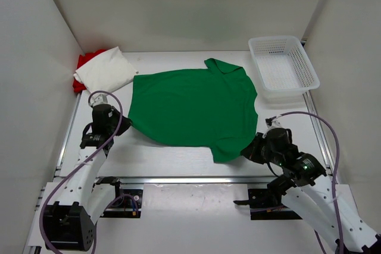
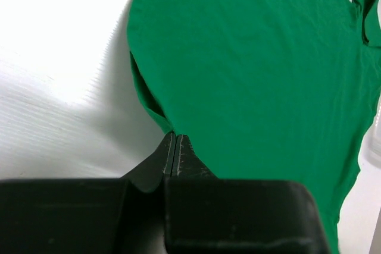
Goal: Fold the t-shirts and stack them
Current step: Flatten out the tshirt
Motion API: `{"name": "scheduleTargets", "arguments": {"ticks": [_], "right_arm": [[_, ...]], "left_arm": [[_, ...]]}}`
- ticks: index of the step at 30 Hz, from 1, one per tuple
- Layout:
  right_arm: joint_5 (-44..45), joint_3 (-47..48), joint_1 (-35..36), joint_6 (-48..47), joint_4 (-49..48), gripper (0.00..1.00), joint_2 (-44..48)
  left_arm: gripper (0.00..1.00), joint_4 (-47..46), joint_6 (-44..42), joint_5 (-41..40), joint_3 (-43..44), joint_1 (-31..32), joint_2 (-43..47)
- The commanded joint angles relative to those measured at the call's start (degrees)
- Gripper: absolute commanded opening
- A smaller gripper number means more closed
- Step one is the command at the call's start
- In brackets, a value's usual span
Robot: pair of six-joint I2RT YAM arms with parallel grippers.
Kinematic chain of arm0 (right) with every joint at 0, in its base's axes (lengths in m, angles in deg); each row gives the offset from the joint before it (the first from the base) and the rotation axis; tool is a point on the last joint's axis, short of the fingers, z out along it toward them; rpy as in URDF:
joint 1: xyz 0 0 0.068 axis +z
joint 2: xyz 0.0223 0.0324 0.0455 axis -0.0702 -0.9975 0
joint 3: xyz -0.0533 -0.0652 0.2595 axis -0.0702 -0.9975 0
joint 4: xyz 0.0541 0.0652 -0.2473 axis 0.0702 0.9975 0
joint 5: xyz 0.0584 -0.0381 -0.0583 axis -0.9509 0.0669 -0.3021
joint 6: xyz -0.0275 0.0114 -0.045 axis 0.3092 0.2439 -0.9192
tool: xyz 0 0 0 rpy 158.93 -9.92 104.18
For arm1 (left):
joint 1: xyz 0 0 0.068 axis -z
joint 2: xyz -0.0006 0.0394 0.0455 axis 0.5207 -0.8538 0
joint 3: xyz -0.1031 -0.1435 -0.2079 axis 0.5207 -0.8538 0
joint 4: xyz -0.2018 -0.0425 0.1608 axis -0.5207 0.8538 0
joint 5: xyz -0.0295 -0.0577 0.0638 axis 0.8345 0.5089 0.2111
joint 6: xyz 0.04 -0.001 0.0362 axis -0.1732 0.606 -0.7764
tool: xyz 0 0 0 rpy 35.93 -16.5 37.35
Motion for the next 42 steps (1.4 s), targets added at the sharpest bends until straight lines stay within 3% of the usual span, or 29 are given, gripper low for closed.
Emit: {"name": "scheduleTargets", "arguments": {"ticks": [1, 7, 11, 13, 15, 16, 17, 18, 20, 22, 23, 25, 26, 27, 28, 29, 30, 31, 32, 33, 35, 36, 37, 38, 39, 40, 41, 42], "right_arm": [[-2.69, -3.58, 0.41, 0.98, -1.83, 0.0, -0.75], [2.24, -7.72, 3.93, 7.06, 3.98, 0.0, 7.95], [0.92, -6.07, 1.66, 0.15, -6.1, 0.0, 2.89], [0.84, 0.86, -3.33, -7.07, -9.27, 0.0, -5.96], [-1.96, 14.79, -10.17, -18.2, -11.48, 0.0, -15.75], [-4.59, 23.39, -14.39, -21.91, -11.49, 0.0, -20.73], [-5.57, 27.92, -15.65, -23.25, -11.06, 0.0, -24.53], [-2.28, 37.1, -15.58, -25.18, -10.44, 0.0, -27.35], [8.35, 51.86, -10.59, -28.35, -5.89, 0.0, -30.78], [23.96, 65.62, 1.49, -32.39, -2.64, 0.0, -34.57], [27.17, 74.63, 4.69, -33.36, -0.09, 0.0, -37.89], [40.67, 88.9, 17.84, -38.0, 1.25, 0.0, -41.69], [49.17, 91.13, 26.17, -41.68, -0.58, 0.0, -43.53], [54.13, 93.07, 31.04, -43.63, -6.95, 0.0, -44.07], [68.36, 88.13, 45.01, -58.19, -14.93, 0.0, -41.9], [80.34, 80.86, 60.9, -96.36, -57.99, 0.01, -39.62], [77.41, 64.51, 67.76, -121.45, -112.28, 0.0, -37.59], [75.12, 70.01, 75.92, -136.23, -116.22, 0.0, -40.53], [76.32, 73.8, 69.13, -125.94, -101.99, 0.0, -42.04], [73.2, 74.88, 56.97, -105.04, -77.66, 0.0, -41.53], [71.15, 91.52, 54.12, -91.07, -50.12, 0.0, -45.38], [72.01, 90.11, 54.03, -94.68, -60.0, 0.0, -46.09], [71.41, 81.23, 54.29, -107.94, -78.72, 0.0, -44.27], [72.1, 78.87, 57.52, -117.04, -82.99, 0.0, -44.34], [71.68, 77.81, 53.54, -108.52, -75.2, 0.0, -44.43], [68.8, 76.23, 47.24, -98.95, -56.33, 0.0, -42.86], [61.9, 78.13, 38.39, -82.58, -47.88, 0.0, -43.19], [55.83, 80.5, 31.51, -70.76, -31.87, 0.0, -44.07]], "left_arm": [[0.0, 1.08, -1.83, -0.71, -0.58, 0.7, 0.56], [0.0, -0.32, -2.64, -2.93, -8.22, 1.32, 1.62], [0.0, -4.61, -2.19, 1.81, -2.55, 2.37, 0.31], [0.0, -6.81, -2.02, 3.39, 3.76, 2.9, -2.25], [0.0, -8.22, -0.88, 3.75, 11.43, 4.91, -6.02], [0.0, -8.4, -0.44, 4.1, 20.76, 6.14, -7.43], [0.0, -7.88, -0.87, 3.06, 23.99, 7.28, -8.14], [0.0, -6.66, -1.75, 1.48, 31.07, 9.3, -8.67], [0.0, -5.07, -2.45, 1.55, 39.87, 10.46, -8.76], [0.0, -4.88, -0.18, 5.32, 46.33, 6.09, -8.32], [0.0, -4.72, 1.31, 8.03, 50.17, 3.19, -7.88], [0.0, -1.49, -0.78, 5.7, 57.83, 4.55, -8.75], [0.0, 0.1, -1.92, 4.03, 62.3, 5.7, -9.37], [0.0, 0.38, -2.37, 3.58, 65.56, 5.71, -9.63], [0.0, 1.17, -2.72, 2.62, 69.07, 5.89, -10.68], [0.0, 2.48, -3.85, -0.43, 70.76, 6.5, -11.13], [0.0, 2.67, -4.39, -1.33, 72.35, 6.85, -12.26], [0.0, 2.93, -5.26, -3.0, 73.32, 7.03, -13.23], [0.0, 2.5, -5.62, -3.45, 73.42, 7.12, -13.76], [0.0, 1.54, -5.1, -2.76, 72.02, 6.51, -14.38], [0.0, -0.57, -3.34, -0.56, 67.9, 4.59, -15.35], [0.0, -2.58, -1.6, 1.36, 64.31, 3.09, -15.7], [0.0, -4.08, 0.34, 3.82, 60.53, 1.42, -16.31], [0.0, -5.14, 1.83, 5.67, 57.45, 0.88, -16.58], [0.0, -6.72, 2.37, 5.95, 55.68, 0.53, -17.28], [0.0, -8.04, 2.9, 6.39, 53.05, 1.14, -17.37], [0.0, -8.4, 2.38, 5.61, 50.76, 1.4, -17.46], [0.0, -8.06, 2.2, 5.08, 49.96, 2.45, -17.72]]}}
